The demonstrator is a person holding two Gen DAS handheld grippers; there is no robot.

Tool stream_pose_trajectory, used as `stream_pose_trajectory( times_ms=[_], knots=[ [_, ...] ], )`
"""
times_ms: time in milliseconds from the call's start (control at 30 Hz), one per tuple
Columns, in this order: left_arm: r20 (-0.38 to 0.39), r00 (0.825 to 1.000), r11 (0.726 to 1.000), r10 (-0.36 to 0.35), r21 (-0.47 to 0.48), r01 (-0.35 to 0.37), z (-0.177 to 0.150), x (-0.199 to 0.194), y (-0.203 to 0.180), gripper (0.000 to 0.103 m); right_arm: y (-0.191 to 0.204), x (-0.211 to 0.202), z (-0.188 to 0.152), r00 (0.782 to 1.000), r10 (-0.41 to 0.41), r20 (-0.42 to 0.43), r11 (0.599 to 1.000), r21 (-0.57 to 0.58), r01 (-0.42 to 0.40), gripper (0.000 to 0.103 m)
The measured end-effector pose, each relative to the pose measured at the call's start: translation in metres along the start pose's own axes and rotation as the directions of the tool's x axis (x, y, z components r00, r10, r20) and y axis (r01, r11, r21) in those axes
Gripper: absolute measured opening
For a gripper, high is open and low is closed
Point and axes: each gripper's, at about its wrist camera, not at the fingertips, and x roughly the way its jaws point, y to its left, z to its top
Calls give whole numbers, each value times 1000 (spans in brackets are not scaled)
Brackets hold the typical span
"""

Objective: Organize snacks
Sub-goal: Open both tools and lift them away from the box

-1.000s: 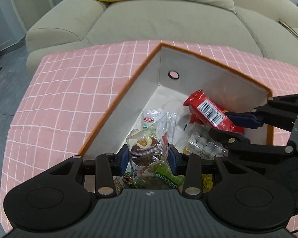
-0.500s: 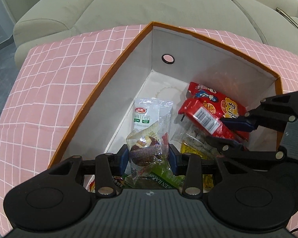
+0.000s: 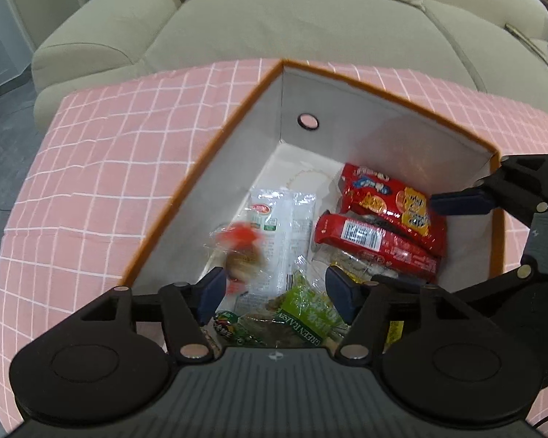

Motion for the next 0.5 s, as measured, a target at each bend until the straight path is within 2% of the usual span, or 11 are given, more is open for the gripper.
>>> stream_pose_trajectory(
  times_ms=[67,167,333,500],
  knots=[
    [19,1000,1000,-4,-7,5,0,-9,2,80,-3,-10,2,1000,7,9,1000,29,-7,78],
    [45,999,1000,-8,-11,9,0,-23,4,82,-5,-25,4,1000,8,17,998,63,-9,83],
    [98,995,1000,3,17,-5,-2,-50,4,82,-8,-54,2,999,-19,50,995,100,14,87],
    [175,984,1000,17,20,-21,-5,-84,5,82,-12,-91,-5,993,-57,104,985,168,39,92]
  ],
)
